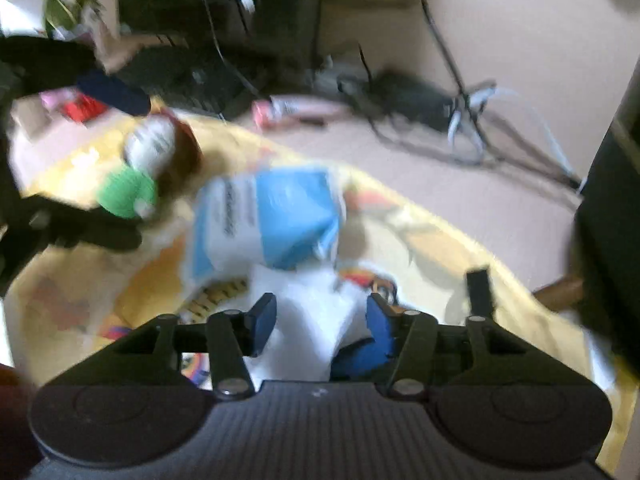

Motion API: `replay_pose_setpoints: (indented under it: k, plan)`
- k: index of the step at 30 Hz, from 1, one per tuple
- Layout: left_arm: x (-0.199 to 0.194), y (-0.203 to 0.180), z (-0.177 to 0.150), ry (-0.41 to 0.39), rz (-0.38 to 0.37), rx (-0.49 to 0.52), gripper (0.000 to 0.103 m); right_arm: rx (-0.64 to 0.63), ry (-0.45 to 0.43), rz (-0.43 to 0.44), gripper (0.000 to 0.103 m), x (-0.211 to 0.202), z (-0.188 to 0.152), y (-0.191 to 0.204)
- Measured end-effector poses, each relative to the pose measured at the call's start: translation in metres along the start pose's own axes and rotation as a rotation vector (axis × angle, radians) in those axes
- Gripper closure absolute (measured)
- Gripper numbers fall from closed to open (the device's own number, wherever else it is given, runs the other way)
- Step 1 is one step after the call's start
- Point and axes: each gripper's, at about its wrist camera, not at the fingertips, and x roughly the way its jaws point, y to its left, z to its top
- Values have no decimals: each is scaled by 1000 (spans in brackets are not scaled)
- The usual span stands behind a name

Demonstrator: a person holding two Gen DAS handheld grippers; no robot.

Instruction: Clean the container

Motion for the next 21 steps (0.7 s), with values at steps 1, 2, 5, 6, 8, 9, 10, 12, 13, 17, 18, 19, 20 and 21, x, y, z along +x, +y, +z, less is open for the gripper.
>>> replay_pose_setpoints:
  k: [1,2,5,6,8,9,10,12,13,17,18,19,20,21]
  plan:
    - [7,-2,2,16,-16,-10,0,2,1,13,86,1,-4,1]
    - [12,-3,4,24,-29,-22,0,7,-2,29,93,-1,-8,1]
    - [30,-6,12,36,-47,-52,0,42,-19,30,95,-15,-10,-10]
    - [37,-7,14,41,-48,-59,0,68,-27,31,95,-20,-10,-15]
    - [54,-9,20,53,-40,-65,0,129,-43,40,95,-29,-8,-31]
    - [62,-10,23,59,-35,-67,0,162,-52,44,95,-33,-7,-38]
    - [69,-12,24,63,-31,-72,1,190,-62,46,95,-37,-8,-44]
    - [77,-12,27,72,-24,-88,1,238,-80,48,95,-44,-9,-53]
    - [81,-12,28,77,-21,-97,3,257,-84,52,95,-47,-10,-56]
    - [79,-15,30,101,-3,-107,42,319,-94,56,95,-52,-12,-68]
    - [76,-16,30,107,-12,-110,43,322,-97,53,95,-53,-11,-69]
    - [73,-18,29,113,-23,-113,43,322,-102,51,95,-54,-9,-70]
    - [69,-21,27,116,-32,-113,43,322,-107,49,95,-55,-8,-70]
    - [64,-24,25,111,-40,-119,43,321,-116,50,95,-58,-6,-71]
